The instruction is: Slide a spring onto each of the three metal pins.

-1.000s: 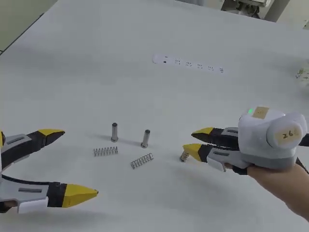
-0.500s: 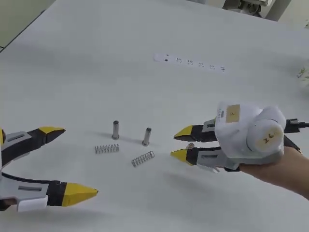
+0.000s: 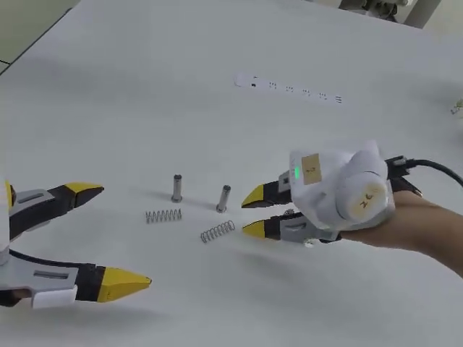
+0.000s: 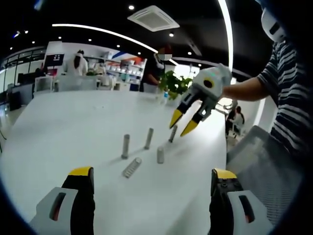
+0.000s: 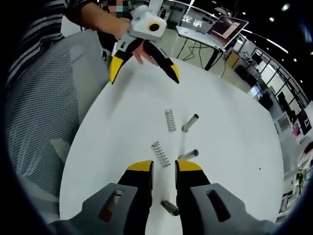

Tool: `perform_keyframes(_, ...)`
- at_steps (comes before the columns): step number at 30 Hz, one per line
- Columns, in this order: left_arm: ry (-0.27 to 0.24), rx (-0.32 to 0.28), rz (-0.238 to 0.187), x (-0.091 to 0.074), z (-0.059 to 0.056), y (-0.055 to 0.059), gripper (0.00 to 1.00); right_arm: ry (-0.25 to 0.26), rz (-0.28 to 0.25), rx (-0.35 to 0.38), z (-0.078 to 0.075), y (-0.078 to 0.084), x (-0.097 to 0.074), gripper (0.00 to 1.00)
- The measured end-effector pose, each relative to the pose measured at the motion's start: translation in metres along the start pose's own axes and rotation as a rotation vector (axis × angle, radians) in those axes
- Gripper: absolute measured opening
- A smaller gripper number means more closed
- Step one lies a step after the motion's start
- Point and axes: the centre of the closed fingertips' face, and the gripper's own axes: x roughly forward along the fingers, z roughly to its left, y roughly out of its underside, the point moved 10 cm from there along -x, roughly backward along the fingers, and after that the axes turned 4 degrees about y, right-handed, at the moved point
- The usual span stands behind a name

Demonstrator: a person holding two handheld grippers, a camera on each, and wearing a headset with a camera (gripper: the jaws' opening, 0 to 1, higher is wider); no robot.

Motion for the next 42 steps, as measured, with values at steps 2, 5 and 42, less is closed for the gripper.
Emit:
perform_keyframes(2, 0.0, 0.001, 0.002, 0.0, 0.0, 0.0, 0.96, -0.01, 0.006, -0.025, 0.0, -0.001, 0.004, 0.15)
perform_keyframes(5, -0.002, 0.001, 0.005, -0.001, 0.001, 0.001, 0.96, -0.014, 0.007, -0.095, -0.001, -0.004, 0.01, 0.18)
perform_keyframes(42, -0.004, -0.008, 0.016, -0.004, 0.001, 0.004, 0.95, -0.121, 0.148, -0.057, 0.001, 0.011, 0.059, 0.08)
